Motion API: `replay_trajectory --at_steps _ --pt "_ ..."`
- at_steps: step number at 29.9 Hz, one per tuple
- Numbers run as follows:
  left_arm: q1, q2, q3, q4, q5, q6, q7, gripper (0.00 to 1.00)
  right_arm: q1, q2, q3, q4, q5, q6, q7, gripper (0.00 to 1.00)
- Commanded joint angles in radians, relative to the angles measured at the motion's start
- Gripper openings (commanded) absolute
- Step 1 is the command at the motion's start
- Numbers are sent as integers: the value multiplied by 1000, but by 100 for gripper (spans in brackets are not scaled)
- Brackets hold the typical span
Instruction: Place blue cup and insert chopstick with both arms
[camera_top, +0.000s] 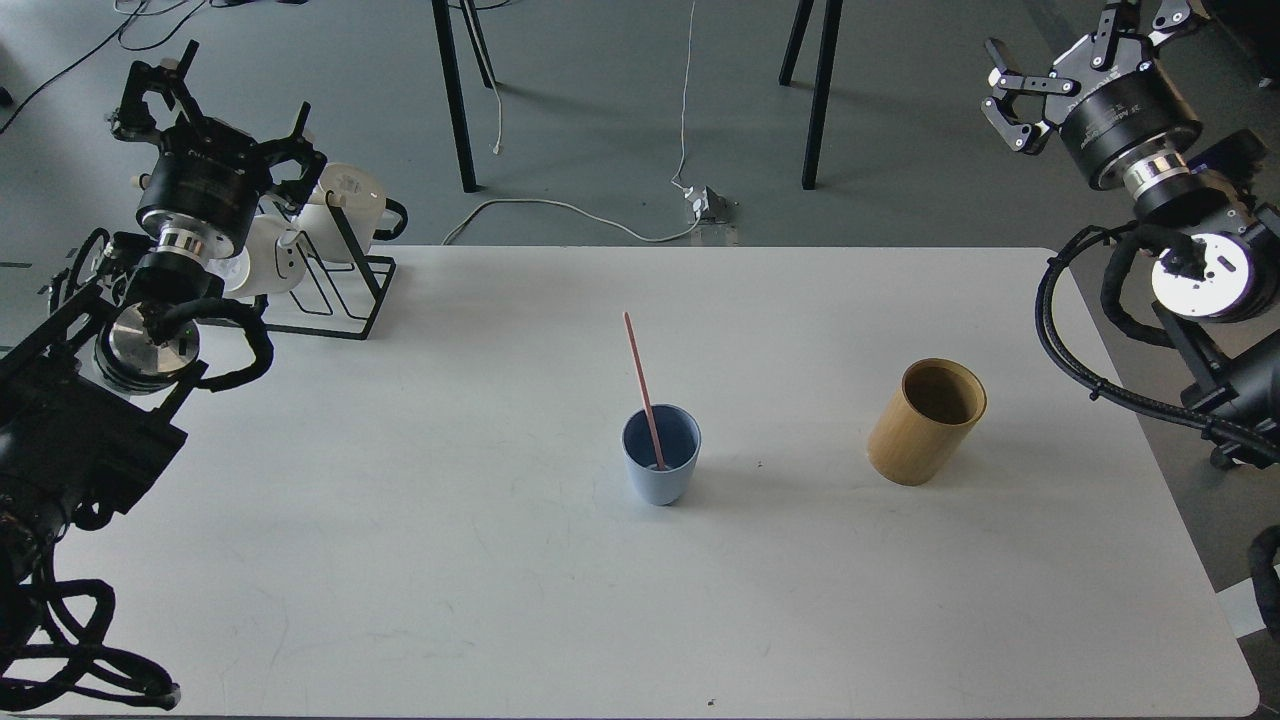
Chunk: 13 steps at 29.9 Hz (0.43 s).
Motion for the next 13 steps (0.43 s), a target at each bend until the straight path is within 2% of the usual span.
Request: replay_trajectory --at_steps 1,13 --pt "1 -2 -2 0 -9 0 2 99 -8 9 4 -80 82 31 3 100" --pt "12 -5 -5 9 -12 0 1 99 -40 25 24 -88 86 49 7 100"
